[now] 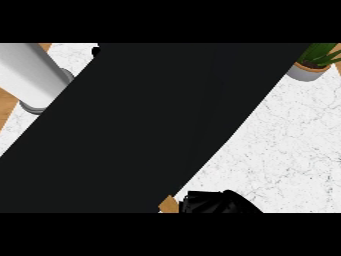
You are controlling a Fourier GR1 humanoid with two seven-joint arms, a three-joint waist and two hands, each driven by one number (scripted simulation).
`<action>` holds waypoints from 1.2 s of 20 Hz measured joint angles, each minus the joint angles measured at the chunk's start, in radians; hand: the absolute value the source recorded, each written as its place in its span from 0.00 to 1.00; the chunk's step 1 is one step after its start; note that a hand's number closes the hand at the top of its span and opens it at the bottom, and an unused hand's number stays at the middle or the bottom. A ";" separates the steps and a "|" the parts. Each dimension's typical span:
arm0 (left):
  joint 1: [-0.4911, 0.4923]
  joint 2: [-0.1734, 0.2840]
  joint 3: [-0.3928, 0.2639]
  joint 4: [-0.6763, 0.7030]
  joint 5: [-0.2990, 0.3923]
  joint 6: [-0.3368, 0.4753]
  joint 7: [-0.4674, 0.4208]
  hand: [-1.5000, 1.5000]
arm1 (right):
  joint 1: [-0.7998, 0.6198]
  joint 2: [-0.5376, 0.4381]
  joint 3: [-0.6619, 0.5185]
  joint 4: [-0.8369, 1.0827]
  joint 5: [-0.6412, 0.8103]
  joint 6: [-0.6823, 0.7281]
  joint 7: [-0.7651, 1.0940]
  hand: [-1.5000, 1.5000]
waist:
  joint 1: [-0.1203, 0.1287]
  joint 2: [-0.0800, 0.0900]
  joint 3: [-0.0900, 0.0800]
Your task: Pick up the bottled water, place it into the cabinet and close the cabinet
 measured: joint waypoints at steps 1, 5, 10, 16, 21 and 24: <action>0.006 0.002 0.019 0.007 0.013 -0.015 -0.004 0.00 | -0.056 0.007 -0.002 0.031 -0.020 -0.038 0.015 1.00 | -0.001 0.000 0.000; 0.054 0.010 0.095 0.020 0.082 -0.086 -0.002 0.00 | -0.253 0.023 -0.050 0.150 -0.127 -0.134 0.061 1.00 | -0.009 -0.001 0.001; 0.090 0.010 0.187 0.030 0.156 -0.152 0.014 0.00 | -0.434 0.030 -0.163 0.304 -0.276 -0.159 0.054 1.00 | -0.022 -0.001 0.002; 0.126 -0.018 0.262 0.031 0.208 -0.209 0.042 0.00 | -0.598 0.011 -0.334 0.506 -0.397 -0.064 0.035 1.00 | -0.031 -0.002 0.003; 0.156 -0.052 0.315 0.047 0.242 -0.286 0.063 0.00 | -0.679 -0.007 -0.402 0.667 -0.430 0.042 -0.006 1.00 | -0.034 -0.008 0.005; 0.172 -0.069 0.336 0.020 0.259 -0.294 0.085 0.00 | -0.706 -0.016 -0.415 0.725 -0.449 0.117 -0.023 1.00 | -0.039 -0.018 0.009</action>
